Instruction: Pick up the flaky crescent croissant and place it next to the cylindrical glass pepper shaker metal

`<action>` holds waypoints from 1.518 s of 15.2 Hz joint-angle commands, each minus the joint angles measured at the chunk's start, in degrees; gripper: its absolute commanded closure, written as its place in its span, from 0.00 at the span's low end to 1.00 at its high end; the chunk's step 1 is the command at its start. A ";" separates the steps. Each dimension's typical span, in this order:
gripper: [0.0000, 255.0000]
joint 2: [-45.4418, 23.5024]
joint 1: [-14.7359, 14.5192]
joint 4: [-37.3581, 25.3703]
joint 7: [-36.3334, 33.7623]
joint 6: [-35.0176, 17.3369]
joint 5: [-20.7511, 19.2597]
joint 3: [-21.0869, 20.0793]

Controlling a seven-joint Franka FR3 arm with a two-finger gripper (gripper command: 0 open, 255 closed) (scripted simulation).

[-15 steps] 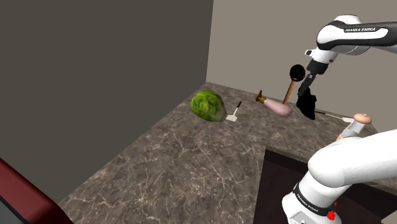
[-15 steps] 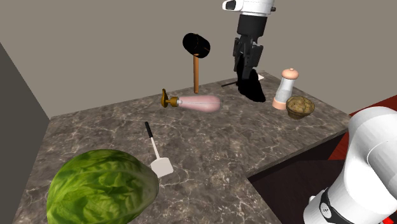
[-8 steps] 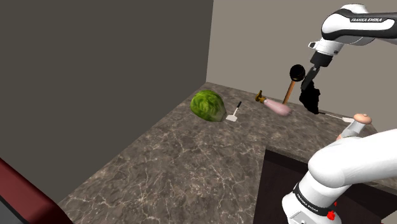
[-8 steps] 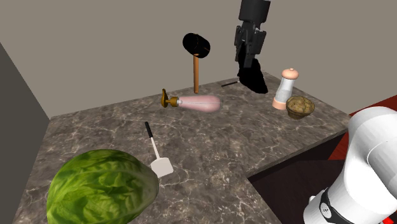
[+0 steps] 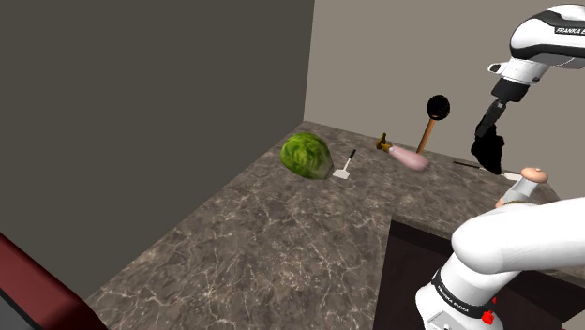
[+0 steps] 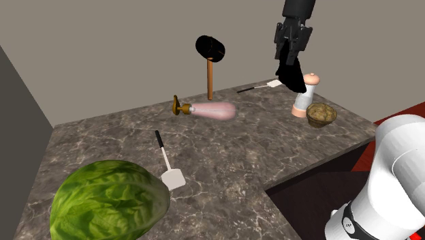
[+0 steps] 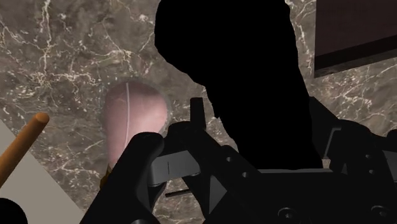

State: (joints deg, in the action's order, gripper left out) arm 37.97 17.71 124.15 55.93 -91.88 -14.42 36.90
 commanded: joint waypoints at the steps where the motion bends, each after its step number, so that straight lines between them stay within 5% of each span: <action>1: 1.00 0.92 1.07 -0.31 2.61 0.82 -1.49 1.88; 13: 1.00 1.22 3.51 -8.69 18.61 5.41 -8.62 15.10; 23: 1.00 -3.04 -2.74 -22.52 33.22 7.97 -11.98 32.30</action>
State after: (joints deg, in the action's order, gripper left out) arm 35.50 16.21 103.67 87.41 -84.35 -26.14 66.92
